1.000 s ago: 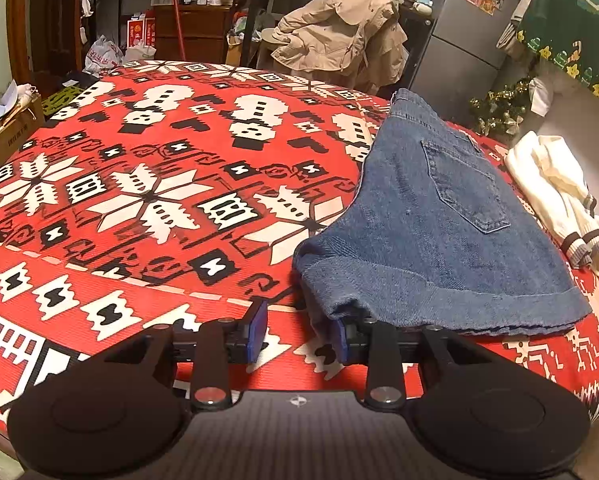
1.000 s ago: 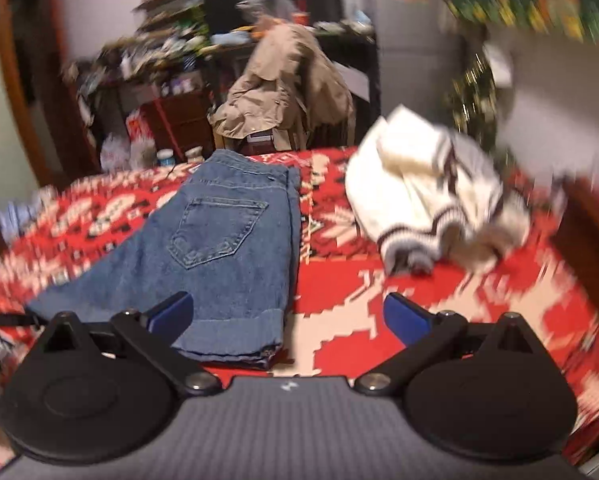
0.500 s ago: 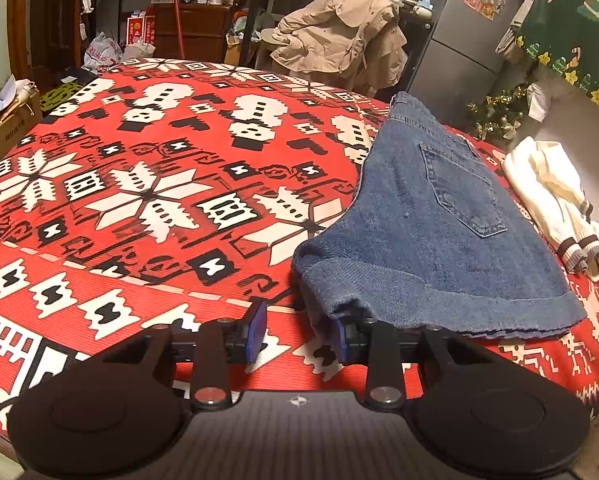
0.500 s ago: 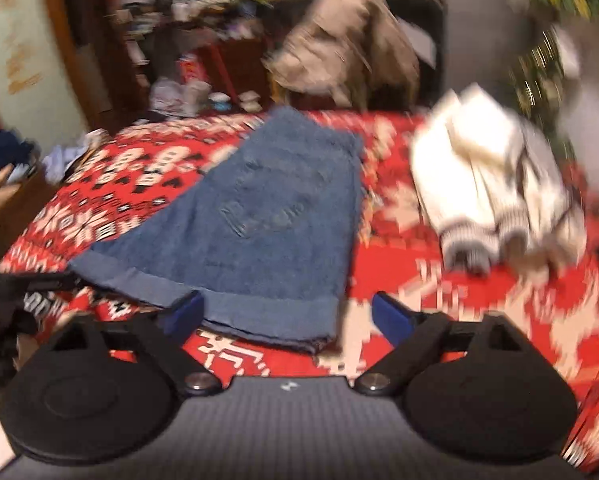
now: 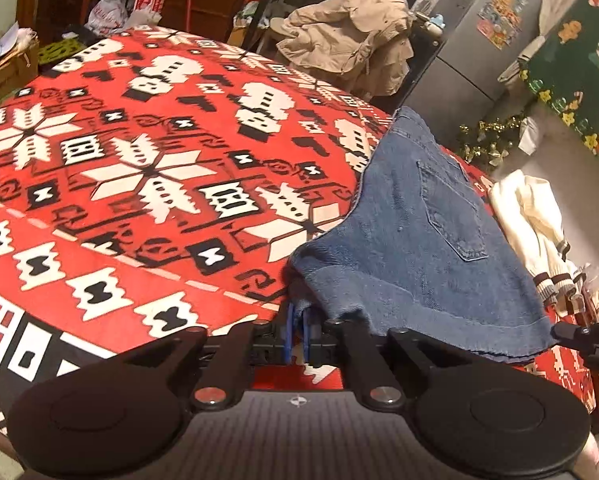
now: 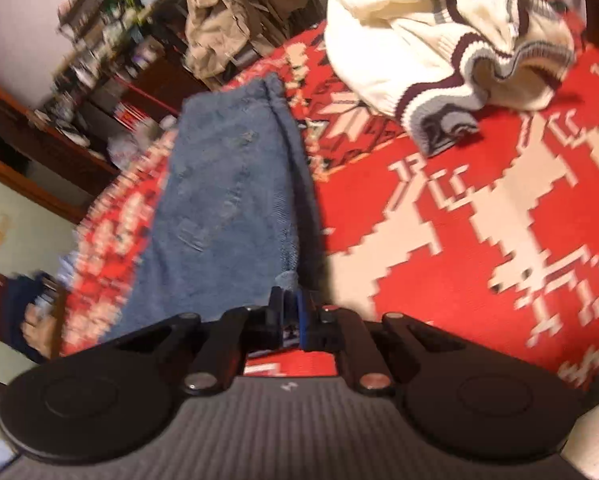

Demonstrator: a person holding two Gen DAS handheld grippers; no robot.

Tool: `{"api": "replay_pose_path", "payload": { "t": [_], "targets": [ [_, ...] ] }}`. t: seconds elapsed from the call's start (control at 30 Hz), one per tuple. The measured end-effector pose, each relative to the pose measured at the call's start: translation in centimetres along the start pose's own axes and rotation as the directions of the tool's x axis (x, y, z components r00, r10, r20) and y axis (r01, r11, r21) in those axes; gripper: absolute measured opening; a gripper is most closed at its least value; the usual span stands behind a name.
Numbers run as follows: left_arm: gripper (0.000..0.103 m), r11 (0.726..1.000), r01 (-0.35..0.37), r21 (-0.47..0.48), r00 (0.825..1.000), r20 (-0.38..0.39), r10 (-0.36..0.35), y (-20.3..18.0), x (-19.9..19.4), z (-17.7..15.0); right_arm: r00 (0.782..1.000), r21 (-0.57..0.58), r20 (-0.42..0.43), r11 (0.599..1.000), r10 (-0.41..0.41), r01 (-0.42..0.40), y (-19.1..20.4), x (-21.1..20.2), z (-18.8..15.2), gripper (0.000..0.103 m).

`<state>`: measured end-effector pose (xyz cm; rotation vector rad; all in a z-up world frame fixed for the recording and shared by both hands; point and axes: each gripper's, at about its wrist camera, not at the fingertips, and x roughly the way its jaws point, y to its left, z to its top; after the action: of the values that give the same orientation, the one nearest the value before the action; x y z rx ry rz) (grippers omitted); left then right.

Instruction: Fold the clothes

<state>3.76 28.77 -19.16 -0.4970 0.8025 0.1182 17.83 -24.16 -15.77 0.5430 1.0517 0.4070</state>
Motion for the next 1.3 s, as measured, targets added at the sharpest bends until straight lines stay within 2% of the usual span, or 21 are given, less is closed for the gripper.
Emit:
{"api": "replay_pose_path", "payload": {
  "t": [0.03,0.13,0.27,0.37,0.5,0.57,0.63,0.73,0.77,0.8,0.83,1.0,1.13,1.23,1.3],
  "targets": [
    [0.012,1.0,0.004,0.002,1.0,0.002,-0.004,0.0,-0.2,0.0,1.0,0.034,-0.002,0.999,0.029,-0.029,-0.1,0.0,0.0,0.007],
    [0.012,1.0,0.03,0.0,0.999,0.013,-0.03,0.1,-1.2,0.0,1.0,0.041,0.0,0.999,0.026,-0.026,-0.4,0.2,0.0,0.007],
    [0.022,0.993,0.104,-0.062,0.995,0.019,-0.103,1.5,-3.1,0.1,1.0,0.049,0.002,0.999,0.02,-0.02,-0.7,0.4,-0.1,0.008],
    [0.029,0.98,0.162,-0.113,0.987,0.014,-0.162,2.2,-4.0,0.2,1.0,0.056,0.003,0.998,0.016,-0.016,-0.9,0.6,-0.1,0.01],
    [0.03,0.957,0.242,-0.159,0.969,-0.005,-0.246,2.3,-4.3,0.6,1.0,0.064,0.005,0.998,0.01,-0.01,-1.2,0.8,-0.2,0.011],
    [0.034,0.948,0.257,-0.186,0.965,0.005,-0.261,2.6,-4.3,0.9,1.0,0.068,0.007,0.998,0.011,-0.012,-1.3,0.8,-0.2,0.012],
    [0.035,0.955,0.225,-0.195,0.973,-0.001,-0.23,2.5,-3.5,1.3,1.0,0.072,0.006,0.997,0.017,-0.018,-1.3,0.9,-0.2,0.012],
    [0.032,0.957,0.2,-0.21,0.978,-0.02,-0.209,2.4,-2.1,2.0,1.0,0.074,0.005,0.997,0.026,-0.026,-1.2,1.0,-0.1,0.012],
    [0.023,0.957,0.196,-0.215,0.978,-0.028,-0.207,2.4,-1.5,2.2,1.0,0.075,0.005,0.997,0.03,-0.03,-1.1,1.1,-0.1,0.012],
    [0.006,0.958,0.186,-0.218,0.979,-0.037,-0.199,2.4,-1.2,2.3,1.0,0.075,0.006,0.997,0.028,-0.029,-1.1,1.0,-0.2,0.012],
    [0.005,0.959,0.175,-0.221,0.981,-0.044,-0.189,2.3,-1.0,2.4,1.0,0.075,0.006,0.997,0.026,-0.027,-1.0,1.0,-0.2,0.012],
    [0.005,0.962,0.161,-0.223,0.987,0.025,-0.159,2.8,-2.9,2.3,1.0,0.09,0.006,0.996,0.024,-0.024,-1.6,0.9,-0.3,0.009],
    [0.004,0.956,0.144,-0.254,0.989,0.001,-0.148,3.3,-1.6,2.2,1.0,0.11,0.003,0.994,0.026,-0.026,-2.5,0.9,-0.4,0.009],
    [0.004,0.929,0.204,-0.308,0.978,0.035,-0.203,3.9,-1.9,2.3,1.0,0.126,0.001,0.992,0.028,-0.028,-3.1,1.0,-0.4,0.008],
    [0.005,0.906,0.235,-0.352,0.971,0.051,-0.232,4.5,-2.0,2.3,0.998,0.138,0.029,0.989,0.056,-0.059,-3.5,0.3,-0.3,0.008]
  ]
}}
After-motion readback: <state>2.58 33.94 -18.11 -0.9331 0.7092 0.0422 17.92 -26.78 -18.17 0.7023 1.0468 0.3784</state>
